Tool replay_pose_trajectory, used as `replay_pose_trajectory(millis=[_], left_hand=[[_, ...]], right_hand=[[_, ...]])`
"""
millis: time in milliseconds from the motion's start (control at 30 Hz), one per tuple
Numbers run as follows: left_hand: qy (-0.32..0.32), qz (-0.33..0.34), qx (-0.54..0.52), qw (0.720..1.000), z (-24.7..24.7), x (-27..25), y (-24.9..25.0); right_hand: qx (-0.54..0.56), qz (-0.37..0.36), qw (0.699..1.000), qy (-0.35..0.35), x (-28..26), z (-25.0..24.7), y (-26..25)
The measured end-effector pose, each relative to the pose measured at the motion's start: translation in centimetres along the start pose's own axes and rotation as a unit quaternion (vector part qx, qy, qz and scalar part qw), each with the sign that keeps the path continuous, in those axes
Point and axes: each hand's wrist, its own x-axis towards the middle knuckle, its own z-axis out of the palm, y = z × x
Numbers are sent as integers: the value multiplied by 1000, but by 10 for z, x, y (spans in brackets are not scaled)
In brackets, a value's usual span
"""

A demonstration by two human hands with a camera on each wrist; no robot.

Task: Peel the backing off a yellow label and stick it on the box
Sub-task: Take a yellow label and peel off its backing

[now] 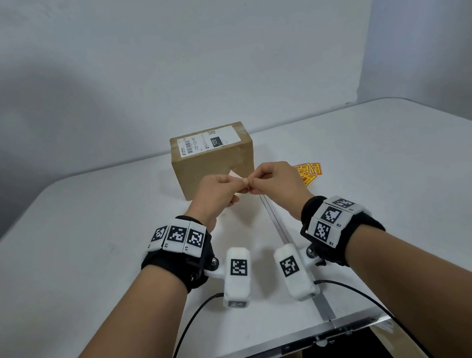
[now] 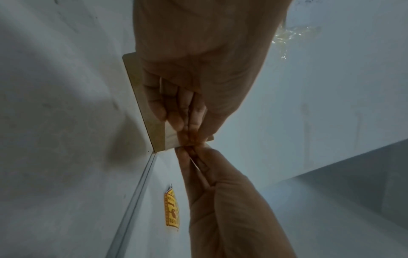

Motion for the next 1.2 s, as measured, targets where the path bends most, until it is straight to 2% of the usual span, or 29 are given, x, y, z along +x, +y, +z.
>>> replay_pose_trajectory(millis=[100, 267, 666, 833, 1066, 1200], left_hand=[[11, 3, -9, 1000, 3, 0, 1], [11, 12, 12, 1000, 4, 0, -5], [-34, 9, 15, 999, 0, 2, -6], [-59, 10, 24, 998, -3, 2, -5], [-106, -23, 29, 994, -10, 2, -5], [-122, -38, 28, 991, -16, 3, -3]], right_hand=[[-12, -5, 1000, 8, 0, 0, -1], [30, 37, 998, -34, 0, -3, -1], [201, 121, 966, -111, -6, -12, -8], [153, 109, 975, -119, -4, -11, -6], [89, 106, 979, -149, -5, -14, -10], [102, 120, 975, -159, -7, -15, -11]])
